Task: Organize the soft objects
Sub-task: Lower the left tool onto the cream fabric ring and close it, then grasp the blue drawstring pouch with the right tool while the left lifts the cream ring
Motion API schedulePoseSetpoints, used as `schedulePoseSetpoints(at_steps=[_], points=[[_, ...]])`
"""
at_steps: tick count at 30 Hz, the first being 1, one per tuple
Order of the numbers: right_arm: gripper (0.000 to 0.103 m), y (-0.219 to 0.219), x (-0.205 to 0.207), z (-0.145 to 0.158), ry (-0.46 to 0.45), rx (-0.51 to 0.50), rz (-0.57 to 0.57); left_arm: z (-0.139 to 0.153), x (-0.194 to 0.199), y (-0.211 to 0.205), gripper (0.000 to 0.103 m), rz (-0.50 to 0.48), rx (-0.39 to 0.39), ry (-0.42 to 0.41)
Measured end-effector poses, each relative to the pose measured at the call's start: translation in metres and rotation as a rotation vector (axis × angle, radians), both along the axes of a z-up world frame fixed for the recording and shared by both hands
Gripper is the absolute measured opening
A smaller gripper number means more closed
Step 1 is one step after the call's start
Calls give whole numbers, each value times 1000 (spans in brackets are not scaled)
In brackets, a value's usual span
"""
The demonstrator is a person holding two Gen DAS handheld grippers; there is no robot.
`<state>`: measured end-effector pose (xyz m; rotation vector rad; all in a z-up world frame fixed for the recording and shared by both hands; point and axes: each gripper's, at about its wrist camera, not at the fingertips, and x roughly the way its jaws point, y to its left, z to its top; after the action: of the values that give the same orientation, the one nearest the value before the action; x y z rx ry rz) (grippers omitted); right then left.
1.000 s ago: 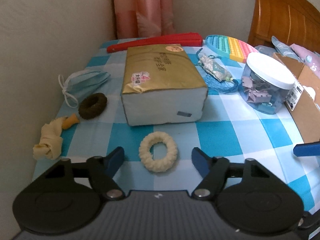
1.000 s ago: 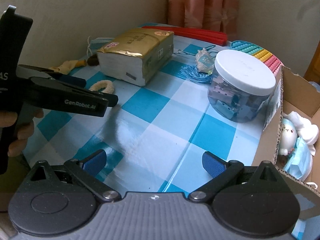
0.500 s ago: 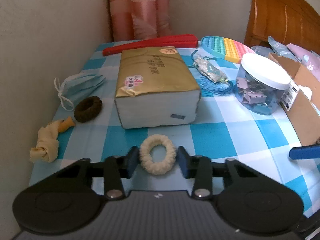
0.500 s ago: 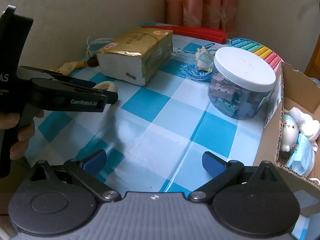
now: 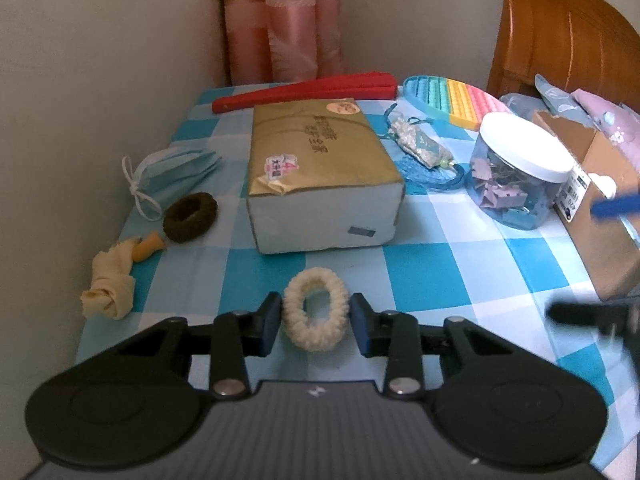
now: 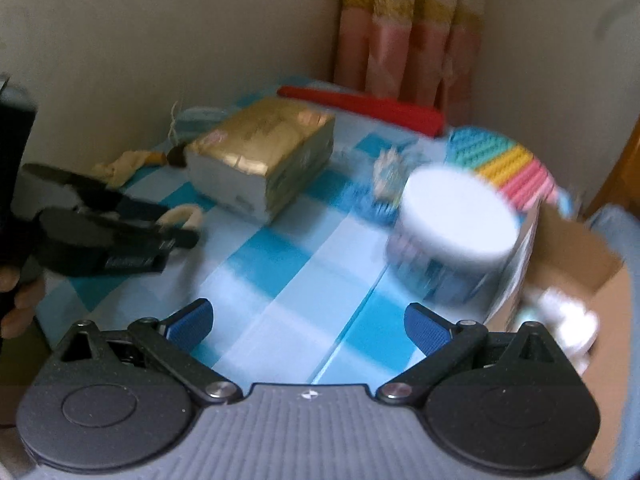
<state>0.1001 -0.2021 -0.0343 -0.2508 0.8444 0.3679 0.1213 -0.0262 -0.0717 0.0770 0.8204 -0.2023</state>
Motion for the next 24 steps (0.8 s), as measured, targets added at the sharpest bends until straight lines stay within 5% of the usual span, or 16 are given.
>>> schedulePoseSetpoints(at_steps=[9, 24], points=[[103, 5, 70, 49, -74, -96, 77, -3, -4, -2, 36, -26, -1, 9], [91, 20, 212, 14, 237, -88, 60, -2, -3, 1, 36, -25, -6, 16]])
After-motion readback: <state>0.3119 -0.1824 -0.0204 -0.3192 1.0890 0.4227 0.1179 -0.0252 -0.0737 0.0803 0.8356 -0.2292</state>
